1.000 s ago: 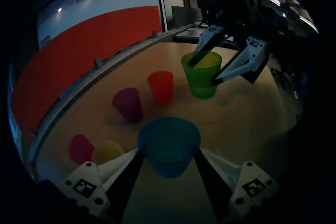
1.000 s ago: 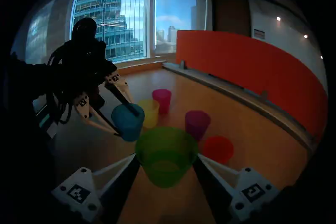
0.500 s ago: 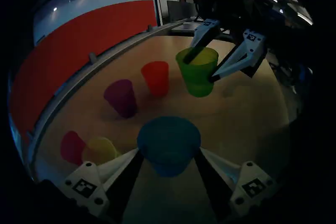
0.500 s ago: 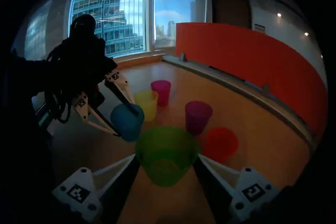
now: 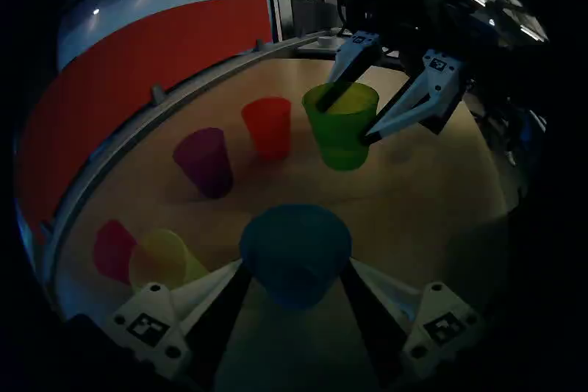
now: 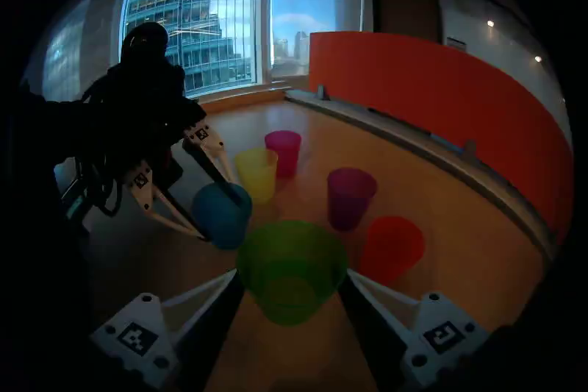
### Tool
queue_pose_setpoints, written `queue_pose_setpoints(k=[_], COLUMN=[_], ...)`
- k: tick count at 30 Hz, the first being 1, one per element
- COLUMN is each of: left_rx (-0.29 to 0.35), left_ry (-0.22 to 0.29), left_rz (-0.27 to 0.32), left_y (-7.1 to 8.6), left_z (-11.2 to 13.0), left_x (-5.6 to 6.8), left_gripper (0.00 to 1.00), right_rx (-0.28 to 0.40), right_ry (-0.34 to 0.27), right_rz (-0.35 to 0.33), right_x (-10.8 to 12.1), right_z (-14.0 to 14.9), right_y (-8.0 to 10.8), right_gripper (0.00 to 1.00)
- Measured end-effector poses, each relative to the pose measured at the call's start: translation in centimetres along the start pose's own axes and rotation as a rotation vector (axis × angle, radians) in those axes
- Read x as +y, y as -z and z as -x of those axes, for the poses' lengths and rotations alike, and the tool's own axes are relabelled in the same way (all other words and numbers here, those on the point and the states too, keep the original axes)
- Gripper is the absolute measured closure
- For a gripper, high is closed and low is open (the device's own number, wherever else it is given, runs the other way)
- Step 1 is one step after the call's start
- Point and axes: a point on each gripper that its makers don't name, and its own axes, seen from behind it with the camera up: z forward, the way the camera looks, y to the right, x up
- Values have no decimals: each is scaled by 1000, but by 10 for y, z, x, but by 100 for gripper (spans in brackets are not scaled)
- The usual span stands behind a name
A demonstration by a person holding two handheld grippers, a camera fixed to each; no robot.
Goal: Pour water
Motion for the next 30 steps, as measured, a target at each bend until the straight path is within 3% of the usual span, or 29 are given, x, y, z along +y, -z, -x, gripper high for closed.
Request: queue_pose_setpoints(k=[18,30], left_rx=[0,-32], left_ry=[22,5], left_rz=[3,-8], left_y=[-1,-2], left_z=[10,25], left_x=[-1,1], left_gripper=[17,17], right_rx=[-28,-50], right_ry=[-1,6], right_rz=[10,14], right_x=[-1,-2], right_z=[12,24], right_y=[-7,-15], right_gripper=[11,11])
